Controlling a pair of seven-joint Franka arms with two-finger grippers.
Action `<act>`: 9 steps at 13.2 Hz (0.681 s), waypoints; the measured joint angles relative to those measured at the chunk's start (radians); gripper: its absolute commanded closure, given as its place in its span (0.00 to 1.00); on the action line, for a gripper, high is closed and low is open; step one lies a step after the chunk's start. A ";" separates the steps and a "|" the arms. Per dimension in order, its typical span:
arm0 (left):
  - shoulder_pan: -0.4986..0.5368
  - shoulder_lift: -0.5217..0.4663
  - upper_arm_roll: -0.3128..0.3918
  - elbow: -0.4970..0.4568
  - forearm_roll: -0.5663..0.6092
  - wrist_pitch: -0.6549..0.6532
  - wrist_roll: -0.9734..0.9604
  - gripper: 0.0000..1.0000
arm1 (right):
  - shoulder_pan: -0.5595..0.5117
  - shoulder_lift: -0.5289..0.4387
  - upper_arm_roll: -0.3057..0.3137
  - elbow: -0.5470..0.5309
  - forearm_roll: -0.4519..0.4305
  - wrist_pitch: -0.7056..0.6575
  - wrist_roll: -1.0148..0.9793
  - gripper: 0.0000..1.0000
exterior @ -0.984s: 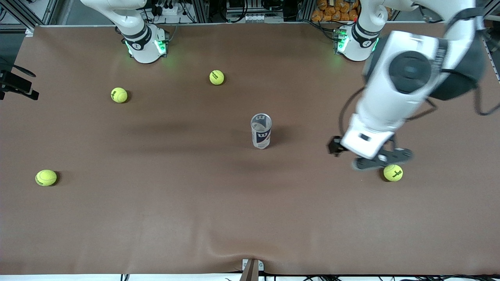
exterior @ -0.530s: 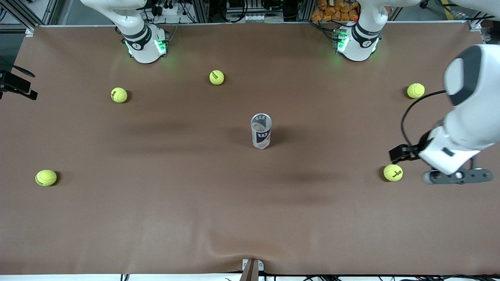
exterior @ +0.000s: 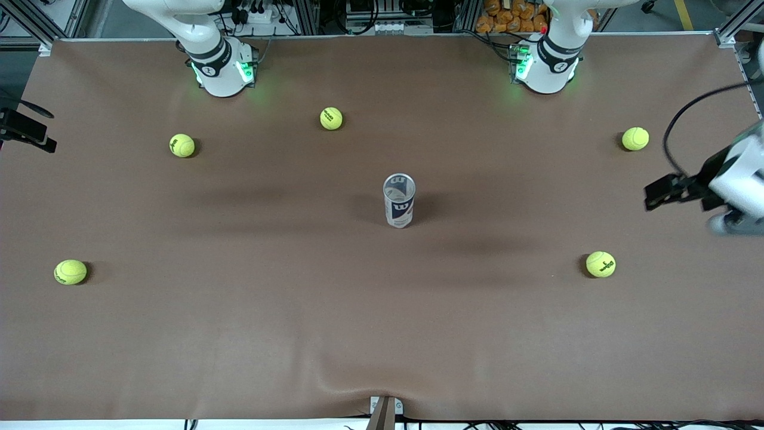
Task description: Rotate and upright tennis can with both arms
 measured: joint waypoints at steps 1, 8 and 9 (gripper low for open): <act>-0.003 -0.026 0.004 -0.006 0.000 -0.002 0.000 0.00 | 0.000 0.000 0.000 0.000 0.000 0.000 0.000 0.00; -0.062 -0.151 0.071 -0.072 -0.005 -0.066 -0.002 0.00 | 0.000 0.000 0.001 0.000 0.000 -0.001 0.000 0.00; -0.063 -0.149 0.085 -0.076 -0.013 -0.060 0.000 0.00 | 0.000 0.000 0.001 0.000 0.000 -0.001 0.000 0.00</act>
